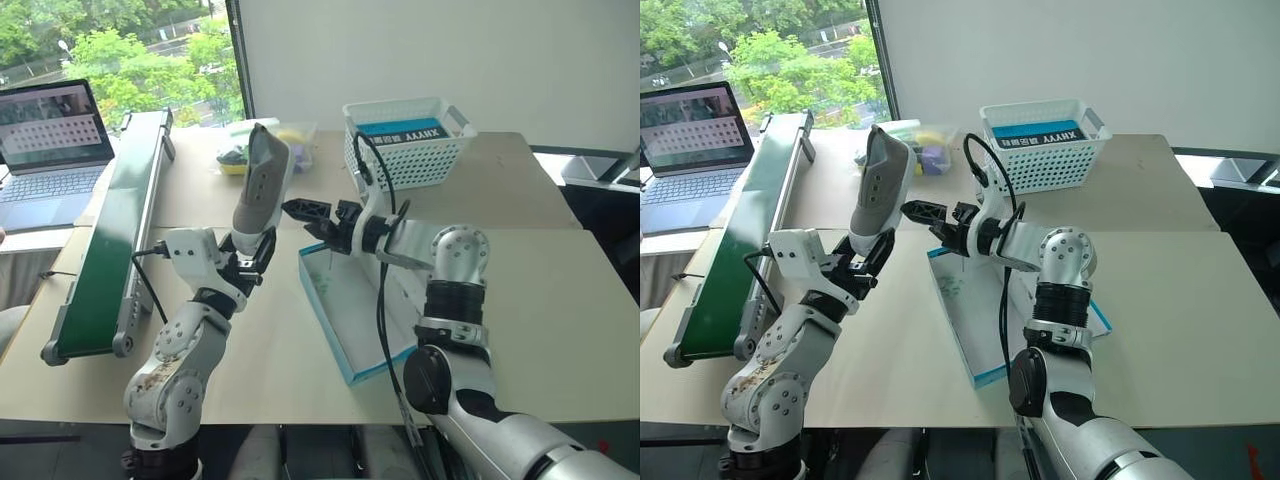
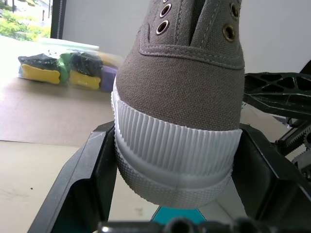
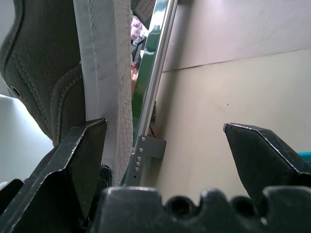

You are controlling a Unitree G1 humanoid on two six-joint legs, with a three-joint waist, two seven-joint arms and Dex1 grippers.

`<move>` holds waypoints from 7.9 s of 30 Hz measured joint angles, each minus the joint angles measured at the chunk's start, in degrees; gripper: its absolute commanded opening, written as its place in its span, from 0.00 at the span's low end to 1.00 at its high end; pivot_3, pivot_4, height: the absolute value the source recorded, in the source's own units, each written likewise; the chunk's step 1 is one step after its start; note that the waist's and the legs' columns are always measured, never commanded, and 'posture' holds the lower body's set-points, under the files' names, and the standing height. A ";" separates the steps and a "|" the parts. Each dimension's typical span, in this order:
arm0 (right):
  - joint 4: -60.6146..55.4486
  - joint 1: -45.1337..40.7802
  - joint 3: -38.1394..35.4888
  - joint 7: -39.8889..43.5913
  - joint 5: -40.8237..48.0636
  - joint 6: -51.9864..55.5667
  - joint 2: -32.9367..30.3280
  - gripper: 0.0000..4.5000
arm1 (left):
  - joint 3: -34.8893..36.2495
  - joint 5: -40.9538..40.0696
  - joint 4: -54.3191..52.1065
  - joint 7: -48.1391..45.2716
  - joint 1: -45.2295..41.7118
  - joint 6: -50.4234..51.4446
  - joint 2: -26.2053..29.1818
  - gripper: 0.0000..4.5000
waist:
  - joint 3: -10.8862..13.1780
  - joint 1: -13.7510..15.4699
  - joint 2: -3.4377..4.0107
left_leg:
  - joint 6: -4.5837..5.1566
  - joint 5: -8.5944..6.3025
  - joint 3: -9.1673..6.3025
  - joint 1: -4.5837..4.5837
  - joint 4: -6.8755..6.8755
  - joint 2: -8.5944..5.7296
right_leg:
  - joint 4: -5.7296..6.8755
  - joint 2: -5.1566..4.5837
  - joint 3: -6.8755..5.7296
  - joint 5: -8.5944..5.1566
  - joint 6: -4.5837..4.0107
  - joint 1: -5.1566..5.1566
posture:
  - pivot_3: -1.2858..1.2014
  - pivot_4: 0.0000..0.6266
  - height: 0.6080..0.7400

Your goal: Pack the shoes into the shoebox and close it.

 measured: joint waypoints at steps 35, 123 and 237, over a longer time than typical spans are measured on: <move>-0.76 -1.05 5.25 -4.65 11.72 -7.48 -0.01 0.14 | -4.04 2.45 -0.43 -1.19 -0.96 -1.90 3.68 0.75 | 0.02 -0.02 0.03 | 0.00 0.00 0.01 0.00 0.00 0.03 | 0.00 0.03 0.00 0.00 0.00 0.00 | 0.52 0.24 0.91; -26.06 -2.97 33.88 19.22 -9.29 -7.67 -24.86 1.00 | 9.41 9.39 -5.53 -9.83 11.96 -4.76 18.43 1.00 | 0.21 0.45 0.37 | 0.08 -0.04 0.06 -0.17 0.10 0.30 | -0.02 0.32 0.06 0.01 -0.17 -0.21 | 0.52 0.24 0.91; -22.62 10.46 40.64 38.44 -28.34 -23.84 -19.09 1.00 | 21.17 10.09 8.70 1.10 2.44 -9.21 10.81 0.50 | 0.08 1.64 -0.15 | -0.07 -0.05 0.03 0.37 0.08 0.48 | -0.02 0.46 0.09 0.17 -0.39 0.20 | 0.52 0.24 0.91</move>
